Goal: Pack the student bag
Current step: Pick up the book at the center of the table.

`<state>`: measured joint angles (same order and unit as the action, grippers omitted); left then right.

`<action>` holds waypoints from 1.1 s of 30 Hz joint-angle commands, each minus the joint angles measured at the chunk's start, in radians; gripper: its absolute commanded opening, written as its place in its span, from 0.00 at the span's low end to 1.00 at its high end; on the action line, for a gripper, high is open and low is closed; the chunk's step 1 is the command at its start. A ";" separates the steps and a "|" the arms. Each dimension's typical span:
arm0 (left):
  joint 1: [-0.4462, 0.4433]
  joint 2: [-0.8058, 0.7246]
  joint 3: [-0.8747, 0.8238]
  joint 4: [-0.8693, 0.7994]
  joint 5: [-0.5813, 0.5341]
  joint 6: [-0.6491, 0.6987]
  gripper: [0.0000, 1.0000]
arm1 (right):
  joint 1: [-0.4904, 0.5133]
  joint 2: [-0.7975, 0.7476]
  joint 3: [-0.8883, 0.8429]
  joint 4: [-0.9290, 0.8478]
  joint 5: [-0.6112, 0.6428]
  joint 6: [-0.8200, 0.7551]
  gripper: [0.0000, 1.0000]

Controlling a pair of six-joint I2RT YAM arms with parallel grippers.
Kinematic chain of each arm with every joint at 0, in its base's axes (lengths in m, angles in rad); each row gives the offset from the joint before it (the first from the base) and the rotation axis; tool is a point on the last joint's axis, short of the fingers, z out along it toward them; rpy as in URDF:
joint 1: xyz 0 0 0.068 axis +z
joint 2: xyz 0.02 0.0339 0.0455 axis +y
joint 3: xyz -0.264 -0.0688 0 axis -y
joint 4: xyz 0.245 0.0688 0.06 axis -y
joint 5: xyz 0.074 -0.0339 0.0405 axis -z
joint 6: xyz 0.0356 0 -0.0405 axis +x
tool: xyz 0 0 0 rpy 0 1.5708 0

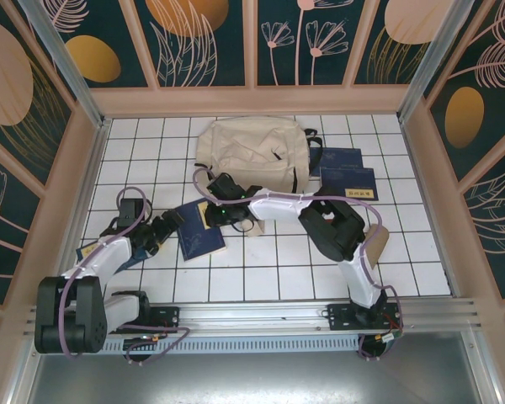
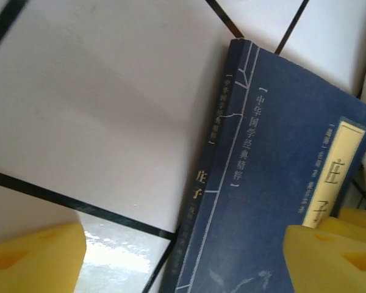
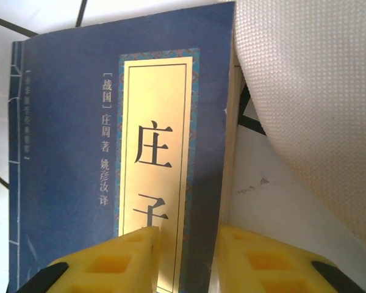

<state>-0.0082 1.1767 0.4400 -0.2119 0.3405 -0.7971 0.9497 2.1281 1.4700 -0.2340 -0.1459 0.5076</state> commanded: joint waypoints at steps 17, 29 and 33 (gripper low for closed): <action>-0.020 0.100 -0.020 0.220 0.244 0.011 0.40 | -0.018 0.092 0.033 0.001 -0.110 0.022 0.16; -0.021 -0.001 -0.030 0.305 0.290 -0.016 0.26 | -0.037 0.075 0.023 0.032 -0.170 0.039 0.16; -0.021 0.003 -0.002 0.267 0.271 -0.024 0.05 | -0.049 0.011 0.008 0.050 -0.194 0.031 0.22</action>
<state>-0.0250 1.1847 0.3958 0.0586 0.6086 -0.8196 0.8967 2.1742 1.4967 -0.1833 -0.2836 0.5343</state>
